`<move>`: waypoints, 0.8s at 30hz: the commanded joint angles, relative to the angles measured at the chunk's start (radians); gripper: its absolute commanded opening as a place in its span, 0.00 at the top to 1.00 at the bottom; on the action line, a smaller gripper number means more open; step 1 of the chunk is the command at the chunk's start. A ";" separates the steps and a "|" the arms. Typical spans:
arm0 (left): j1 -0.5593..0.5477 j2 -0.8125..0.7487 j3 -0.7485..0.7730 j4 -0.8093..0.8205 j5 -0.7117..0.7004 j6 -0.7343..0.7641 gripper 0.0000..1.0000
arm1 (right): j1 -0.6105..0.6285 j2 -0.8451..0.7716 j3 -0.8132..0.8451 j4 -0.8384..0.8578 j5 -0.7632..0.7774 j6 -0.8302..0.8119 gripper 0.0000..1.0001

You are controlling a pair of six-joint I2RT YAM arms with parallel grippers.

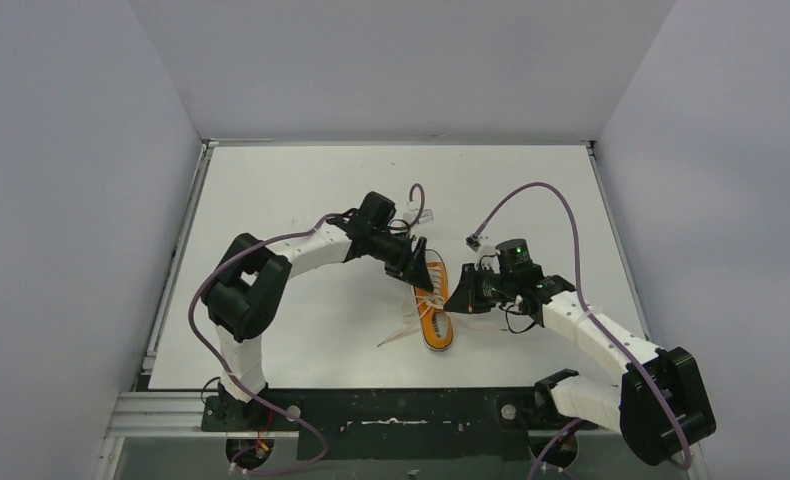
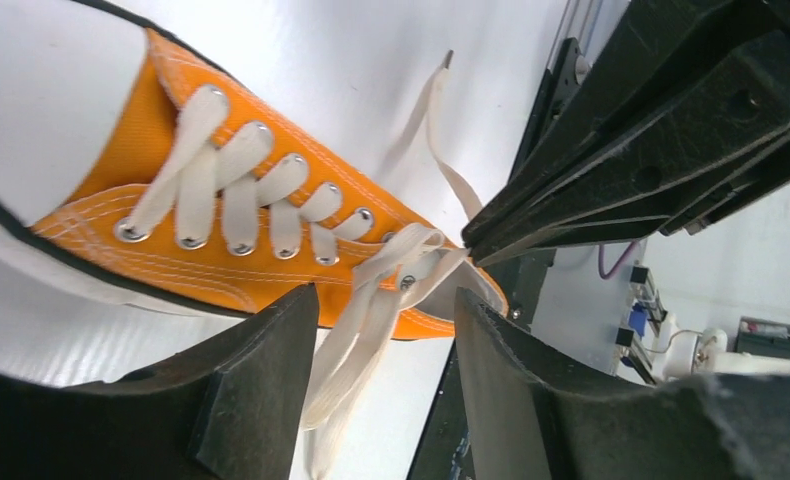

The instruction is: Tie the shoes

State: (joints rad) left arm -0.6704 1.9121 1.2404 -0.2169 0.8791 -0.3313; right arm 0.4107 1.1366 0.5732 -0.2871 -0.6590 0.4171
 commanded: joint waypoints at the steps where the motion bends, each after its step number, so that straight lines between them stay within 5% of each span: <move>1: 0.009 -0.032 0.043 0.020 -0.040 0.036 0.48 | 0.011 -0.017 0.036 0.031 0.005 0.003 1.00; 15: -0.052 0.051 0.076 -0.062 0.079 0.068 0.54 | 0.015 -0.026 0.026 0.048 0.031 0.022 1.00; 24: -0.047 -0.017 0.039 -0.049 0.091 0.069 0.79 | 0.015 -0.053 0.006 0.080 0.065 0.066 1.00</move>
State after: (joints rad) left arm -0.7200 1.9709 1.2850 -0.2813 0.9207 -0.2802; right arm 0.4206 1.1267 0.5732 -0.2840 -0.6231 0.4561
